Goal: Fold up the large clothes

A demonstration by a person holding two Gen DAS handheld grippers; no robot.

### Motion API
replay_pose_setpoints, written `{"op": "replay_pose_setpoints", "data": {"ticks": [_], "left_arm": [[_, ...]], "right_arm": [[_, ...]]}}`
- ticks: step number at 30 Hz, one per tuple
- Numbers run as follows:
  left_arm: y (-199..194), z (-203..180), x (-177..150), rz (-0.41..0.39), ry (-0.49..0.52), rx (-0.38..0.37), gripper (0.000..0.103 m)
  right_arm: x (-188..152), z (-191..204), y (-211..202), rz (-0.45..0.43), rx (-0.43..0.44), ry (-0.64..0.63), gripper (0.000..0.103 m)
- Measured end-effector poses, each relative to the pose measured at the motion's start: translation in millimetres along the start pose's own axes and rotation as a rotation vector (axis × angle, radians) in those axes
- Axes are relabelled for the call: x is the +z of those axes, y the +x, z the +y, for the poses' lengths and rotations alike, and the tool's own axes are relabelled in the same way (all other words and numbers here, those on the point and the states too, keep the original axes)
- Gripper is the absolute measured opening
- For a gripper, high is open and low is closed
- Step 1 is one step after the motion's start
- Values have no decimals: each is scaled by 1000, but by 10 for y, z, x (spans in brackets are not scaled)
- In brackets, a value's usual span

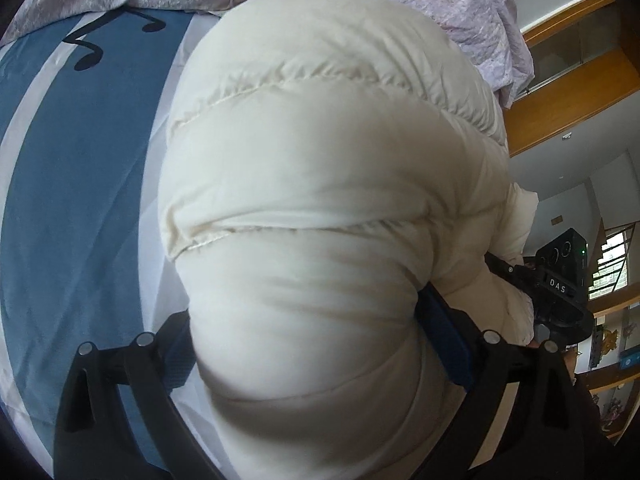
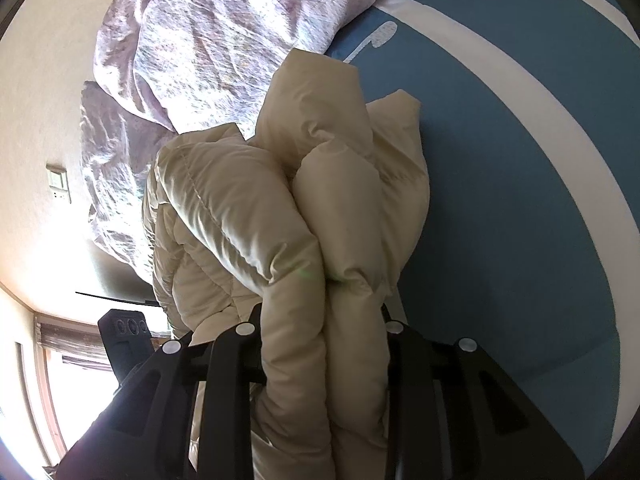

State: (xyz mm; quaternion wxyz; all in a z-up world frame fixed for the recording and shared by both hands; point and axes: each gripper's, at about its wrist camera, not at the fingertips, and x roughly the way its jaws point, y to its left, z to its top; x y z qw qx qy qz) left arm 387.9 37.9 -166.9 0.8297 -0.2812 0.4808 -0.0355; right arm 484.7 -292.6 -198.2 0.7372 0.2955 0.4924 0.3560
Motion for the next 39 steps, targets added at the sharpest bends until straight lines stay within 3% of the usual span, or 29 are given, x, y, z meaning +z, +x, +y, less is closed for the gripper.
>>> {"op": "replay_pose_setpoints", "data": {"ticks": [3, 11, 14, 27, 39], "left_arm": [[-2, -11, -1, -3, -3, -9, 91], [-210, -77, 25, -73, 22, -43, 43], [-297, -126, 53, -96, 55, -40, 36], [-840, 184, 377, -223, 25, 22, 32], [-1256, 700, 600, -297, -23, 137, 33]], "right_arm": [[2, -24, 0, 2, 6, 7, 27], [15, 28, 22, 1, 12, -23, 27], [32, 59, 49, 0, 27, -32, 27], [264, 654, 529, 52, 120, -126, 25], [332, 1161, 1179, 138, 103, -236, 25]]}}
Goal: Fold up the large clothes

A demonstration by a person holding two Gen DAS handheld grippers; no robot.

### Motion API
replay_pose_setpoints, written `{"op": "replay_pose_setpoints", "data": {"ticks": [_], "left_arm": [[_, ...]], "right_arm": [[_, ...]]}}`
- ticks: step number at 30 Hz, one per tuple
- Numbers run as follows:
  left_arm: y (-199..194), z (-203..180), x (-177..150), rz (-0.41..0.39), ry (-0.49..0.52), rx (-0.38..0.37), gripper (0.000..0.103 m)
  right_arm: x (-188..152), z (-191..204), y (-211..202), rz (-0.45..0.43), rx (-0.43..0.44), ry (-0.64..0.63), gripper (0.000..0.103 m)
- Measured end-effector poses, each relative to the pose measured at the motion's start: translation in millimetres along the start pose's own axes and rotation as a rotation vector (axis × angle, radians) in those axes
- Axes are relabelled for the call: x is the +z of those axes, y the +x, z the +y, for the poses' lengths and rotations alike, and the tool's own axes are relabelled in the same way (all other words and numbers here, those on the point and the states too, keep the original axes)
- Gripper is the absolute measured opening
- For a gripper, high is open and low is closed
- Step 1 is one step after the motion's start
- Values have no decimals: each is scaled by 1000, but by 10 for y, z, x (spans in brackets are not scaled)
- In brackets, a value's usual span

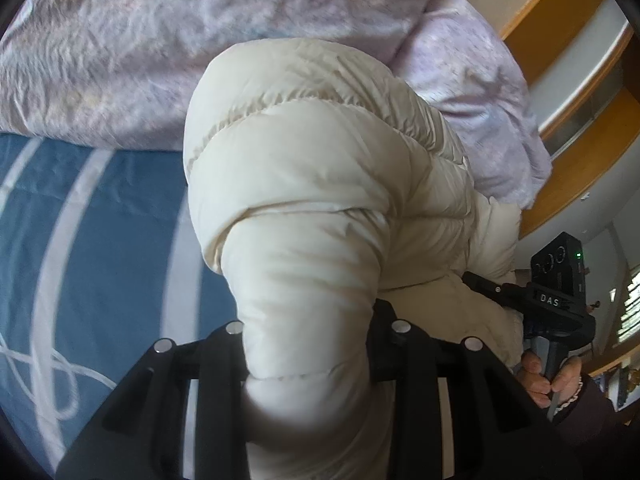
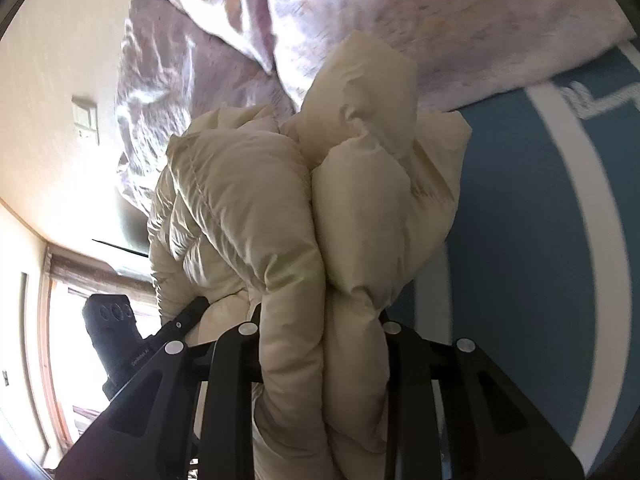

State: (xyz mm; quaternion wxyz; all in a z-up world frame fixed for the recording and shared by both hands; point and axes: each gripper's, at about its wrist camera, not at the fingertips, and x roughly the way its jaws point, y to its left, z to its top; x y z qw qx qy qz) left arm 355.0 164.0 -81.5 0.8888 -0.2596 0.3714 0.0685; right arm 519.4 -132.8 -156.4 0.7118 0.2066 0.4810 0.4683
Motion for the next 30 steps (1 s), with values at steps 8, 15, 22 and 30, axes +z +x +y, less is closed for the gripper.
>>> {"op": "replay_pose_setpoints", "data": {"ticks": [8, 15, 22, 30], "left_arm": [[78, 237, 130, 9, 1, 120, 41], [255, 186, 72, 29, 40, 232, 67], [79, 21, 156, -41, 120, 344, 77], [33, -278, 315, -182, 216, 448, 83]], "right_arm": [[28, 199, 187, 17, -62, -64, 25], [-49, 149, 87, -8, -198, -96, 42], [-175, 256, -411, -163, -339, -172, 60], [-226, 820, -488, -205, -297, -356, 53]]}}
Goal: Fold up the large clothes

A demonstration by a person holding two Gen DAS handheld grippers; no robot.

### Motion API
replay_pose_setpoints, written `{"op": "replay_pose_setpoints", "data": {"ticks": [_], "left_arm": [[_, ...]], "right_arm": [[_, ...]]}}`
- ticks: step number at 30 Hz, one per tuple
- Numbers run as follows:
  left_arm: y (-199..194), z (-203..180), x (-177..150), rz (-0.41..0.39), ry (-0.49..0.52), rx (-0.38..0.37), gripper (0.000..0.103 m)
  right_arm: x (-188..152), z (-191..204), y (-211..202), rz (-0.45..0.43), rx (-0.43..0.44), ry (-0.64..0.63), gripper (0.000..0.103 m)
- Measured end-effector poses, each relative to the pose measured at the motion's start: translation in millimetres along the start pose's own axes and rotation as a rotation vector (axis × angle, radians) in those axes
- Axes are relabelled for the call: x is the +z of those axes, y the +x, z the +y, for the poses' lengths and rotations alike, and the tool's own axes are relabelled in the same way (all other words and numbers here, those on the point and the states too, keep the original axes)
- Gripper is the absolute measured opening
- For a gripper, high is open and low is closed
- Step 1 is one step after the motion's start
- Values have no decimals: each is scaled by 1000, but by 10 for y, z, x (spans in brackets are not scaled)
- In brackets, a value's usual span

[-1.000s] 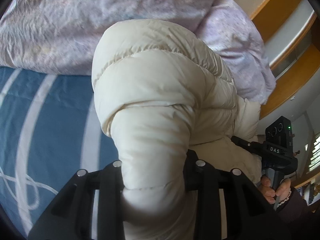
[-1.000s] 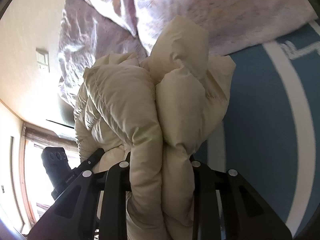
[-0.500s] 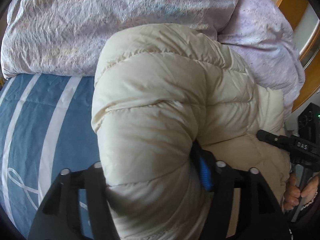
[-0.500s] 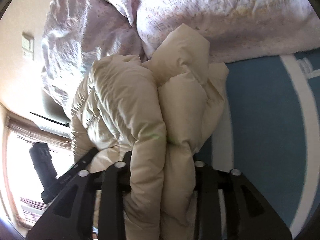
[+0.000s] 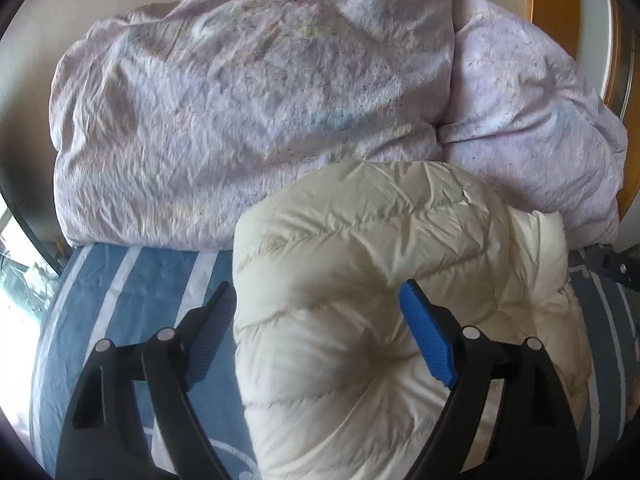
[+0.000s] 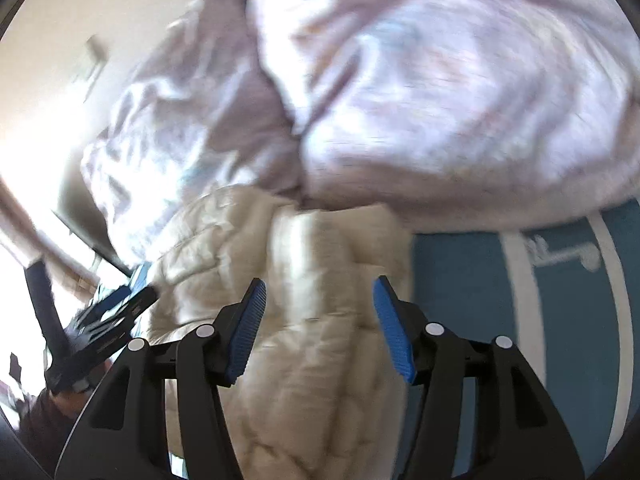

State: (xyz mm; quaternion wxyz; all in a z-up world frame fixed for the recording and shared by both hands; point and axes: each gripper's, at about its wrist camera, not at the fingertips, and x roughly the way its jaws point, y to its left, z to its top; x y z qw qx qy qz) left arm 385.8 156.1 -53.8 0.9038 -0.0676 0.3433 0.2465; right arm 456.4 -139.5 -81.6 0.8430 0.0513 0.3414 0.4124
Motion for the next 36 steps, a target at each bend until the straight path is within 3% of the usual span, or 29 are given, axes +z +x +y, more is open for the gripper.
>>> {"op": "replay_pose_setpoints", "data": {"ticks": [5, 8, 16, 36], "left_arm": [[212, -80, -55, 43, 10, 6, 83], [298, -141, -134, 50, 30, 11, 84], [432, -235, -213, 50, 47, -11, 84], [696, -207, -356, 53, 24, -4, 90]], "right_arm": [[-26, 302, 293, 32, -6, -93, 46], [-70, 360, 467, 55, -55, -131, 46], [-230, 207, 764, 87, -148, -152, 44], [-434, 125, 1101, 55, -149, -153, 45]]}}
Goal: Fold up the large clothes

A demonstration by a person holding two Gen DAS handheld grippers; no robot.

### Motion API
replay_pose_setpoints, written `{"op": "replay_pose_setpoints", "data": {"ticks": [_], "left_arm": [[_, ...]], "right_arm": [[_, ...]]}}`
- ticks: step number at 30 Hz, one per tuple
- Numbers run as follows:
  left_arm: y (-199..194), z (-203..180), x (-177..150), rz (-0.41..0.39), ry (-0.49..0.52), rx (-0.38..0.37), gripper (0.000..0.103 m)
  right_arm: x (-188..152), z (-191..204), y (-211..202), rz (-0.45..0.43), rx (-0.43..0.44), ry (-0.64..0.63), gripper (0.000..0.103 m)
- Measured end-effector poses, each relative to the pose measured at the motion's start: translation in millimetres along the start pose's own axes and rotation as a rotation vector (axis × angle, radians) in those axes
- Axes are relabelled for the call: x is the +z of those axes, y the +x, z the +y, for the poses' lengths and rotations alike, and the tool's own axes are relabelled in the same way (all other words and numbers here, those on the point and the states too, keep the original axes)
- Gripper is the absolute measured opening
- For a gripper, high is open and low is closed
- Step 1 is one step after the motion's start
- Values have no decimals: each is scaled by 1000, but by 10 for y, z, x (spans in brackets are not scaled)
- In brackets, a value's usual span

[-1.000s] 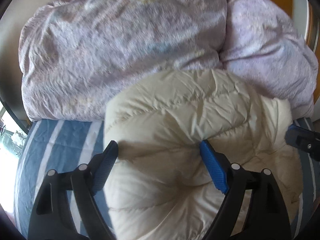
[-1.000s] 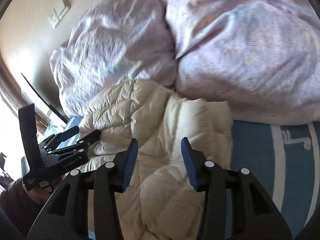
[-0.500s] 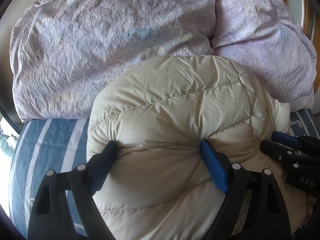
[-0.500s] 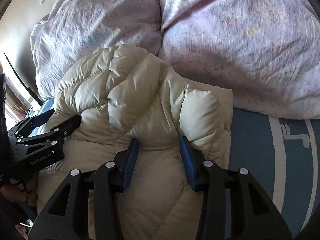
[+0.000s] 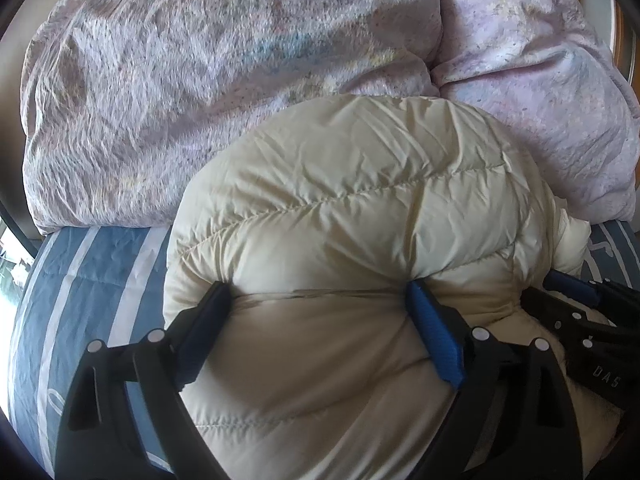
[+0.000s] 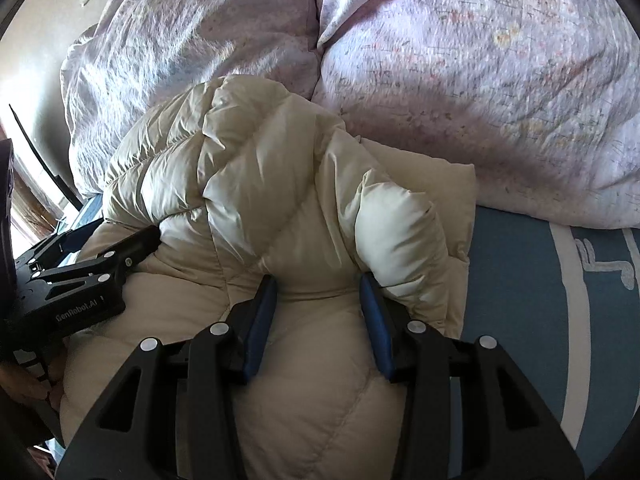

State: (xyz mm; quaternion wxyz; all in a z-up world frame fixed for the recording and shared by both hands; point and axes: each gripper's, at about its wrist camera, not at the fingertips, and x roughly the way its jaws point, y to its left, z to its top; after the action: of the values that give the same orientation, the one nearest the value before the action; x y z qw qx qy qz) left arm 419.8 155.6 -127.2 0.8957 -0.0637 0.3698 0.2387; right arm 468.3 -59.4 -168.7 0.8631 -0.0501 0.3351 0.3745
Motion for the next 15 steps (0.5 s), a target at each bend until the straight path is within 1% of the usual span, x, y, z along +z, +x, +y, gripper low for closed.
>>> {"op": "replay_pose_setpoints", "data": {"ticks": [6, 11, 14, 15], "left_arm": [[79, 36, -22, 9, -1, 9, 91], [105, 65, -31, 15, -7, 15, 94], [69, 100, -37, 14, -14, 16, 96], [30, 101, -43, 11, -17, 15, 96]], "right_arm": [[-33, 26, 71, 1, -8, -3, 45], [-15, 65, 84, 11, -25, -14, 45], [41, 116, 29, 29, -39, -27, 47], [59, 132, -7, 37, -43, -28, 50]]}}
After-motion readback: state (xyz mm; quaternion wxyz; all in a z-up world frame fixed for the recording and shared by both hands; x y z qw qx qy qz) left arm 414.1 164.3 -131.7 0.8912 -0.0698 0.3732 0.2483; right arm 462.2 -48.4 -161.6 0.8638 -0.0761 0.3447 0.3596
